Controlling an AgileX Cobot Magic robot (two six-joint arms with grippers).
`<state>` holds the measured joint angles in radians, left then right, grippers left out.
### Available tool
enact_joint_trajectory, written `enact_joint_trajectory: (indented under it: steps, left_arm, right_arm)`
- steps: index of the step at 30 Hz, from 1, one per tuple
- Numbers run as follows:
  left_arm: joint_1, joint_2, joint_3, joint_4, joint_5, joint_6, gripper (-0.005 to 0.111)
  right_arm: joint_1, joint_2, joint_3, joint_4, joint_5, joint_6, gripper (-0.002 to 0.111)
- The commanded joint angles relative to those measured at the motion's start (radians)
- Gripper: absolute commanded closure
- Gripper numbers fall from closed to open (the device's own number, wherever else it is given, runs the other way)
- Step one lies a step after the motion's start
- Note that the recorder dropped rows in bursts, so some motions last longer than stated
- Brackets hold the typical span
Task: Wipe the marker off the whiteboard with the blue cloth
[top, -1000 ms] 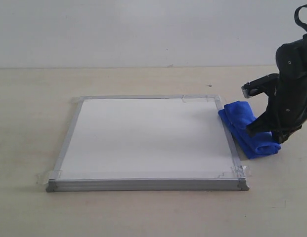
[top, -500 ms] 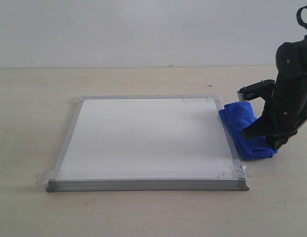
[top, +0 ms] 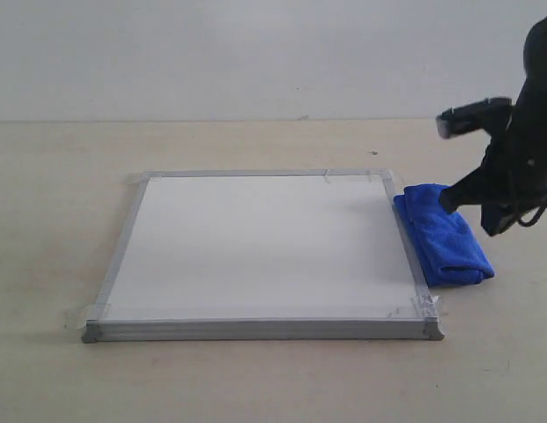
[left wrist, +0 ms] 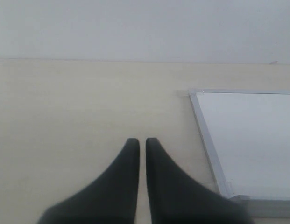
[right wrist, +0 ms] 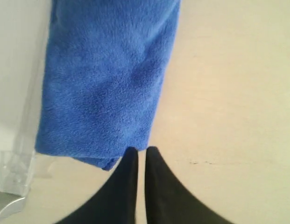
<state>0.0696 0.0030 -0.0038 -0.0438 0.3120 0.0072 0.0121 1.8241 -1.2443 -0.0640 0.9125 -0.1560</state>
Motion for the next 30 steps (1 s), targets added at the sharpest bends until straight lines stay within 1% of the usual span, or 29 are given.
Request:
enact_joint_trajectory:
  steps: [1, 3, 4, 8, 10, 12, 15, 17, 21, 23, 25, 26, 27, 28, 29, 30]
  left_arm:
    - [0.001, -0.003, 0.004, 0.003, -0.013, 0.0, 0.102]
    - [0.001, -0.003, 0.004, 0.003, -0.013, 0.0, 0.102]
    - [0.001, -0.003, 0.004, 0.003, -0.013, 0.0, 0.102]
    - [0.001, -0.003, 0.004, 0.003, -0.013, 0.0, 0.102]
    - [0.001, -0.003, 0.004, 0.003, -0.013, 0.0, 0.102]
    - [0.001, -0.003, 0.004, 0.003, -0.013, 0.0, 0.102]
    - [0.001, -0.003, 0.004, 0.003, -0.013, 0.0, 0.102]
    - [0.001, -0.003, 0.004, 0.003, -0.013, 0.0, 0.102]
    - [0.001, -0.003, 0.004, 0.003, -0.013, 0.0, 0.102]
    - [0.001, -0.003, 0.004, 0.003, -0.013, 0.0, 0.102]
    - [0.001, -0.003, 0.004, 0.003, -0.013, 0.0, 0.102]
    - [0.001, -0.003, 0.004, 0.003, -0.013, 0.0, 0.102]
    - [0.001, -0.003, 0.004, 0.003, -0.013, 0.0, 0.102]
    - [0.001, -0.003, 0.004, 0.003, -0.013, 0.0, 0.102]
    - [0.001, -0.003, 0.004, 0.003, -0.013, 0.0, 0.102]
    - [0.001, -0.003, 0.004, 0.003, -0.013, 0.0, 0.102]
  right_arm:
    - [-0.003, -0.173, 0.037, 0.051, -0.014, -0.002, 0.108]
    - [-0.003, -0.253, 0.097, 0.104, -0.054, -0.027, 0.108]
    - [-0.003, -0.346, 0.182, 0.185, -0.115, -0.076, 0.108]
    - [-0.003, -0.611, 0.401, 0.354, -0.269, -0.158, 0.108]
    - [-0.003, -0.742, 0.483, 0.394, -0.278, -0.175, 0.108]
    - [-0.003, -0.85, 0.533, 0.395, -0.241, -0.175, 0.108]
    - [-0.003, -0.97, 0.546, 0.395, -0.125, -0.171, 0.108]
    - [-0.003, -1.025, 0.546, 0.395, -0.113, -0.167, 0.108]
    - [0.003, -1.089, 0.546, 0.393, -0.145, -0.175, 0.108]
    - [0.008, -1.151, 0.554, 0.389, -0.191, -0.172, 0.108]
    - [0.008, -1.247, 0.618, 0.389, -0.322, -0.172, 0.108]
    - [0.008, -1.323, 0.697, 0.391, -0.426, -0.168, 0.108]
    - [0.008, -1.352, 0.741, 0.391, -0.465, -0.168, 0.108]
    - [0.008, -1.417, 0.829, 0.391, -0.55, -0.172, 0.108]
    - [0.008, -1.447, 0.863, 0.391, -0.58, -0.175, 0.108]
    - [0.008, -1.505, 0.948, 0.386, -0.649, -0.2, 0.108]
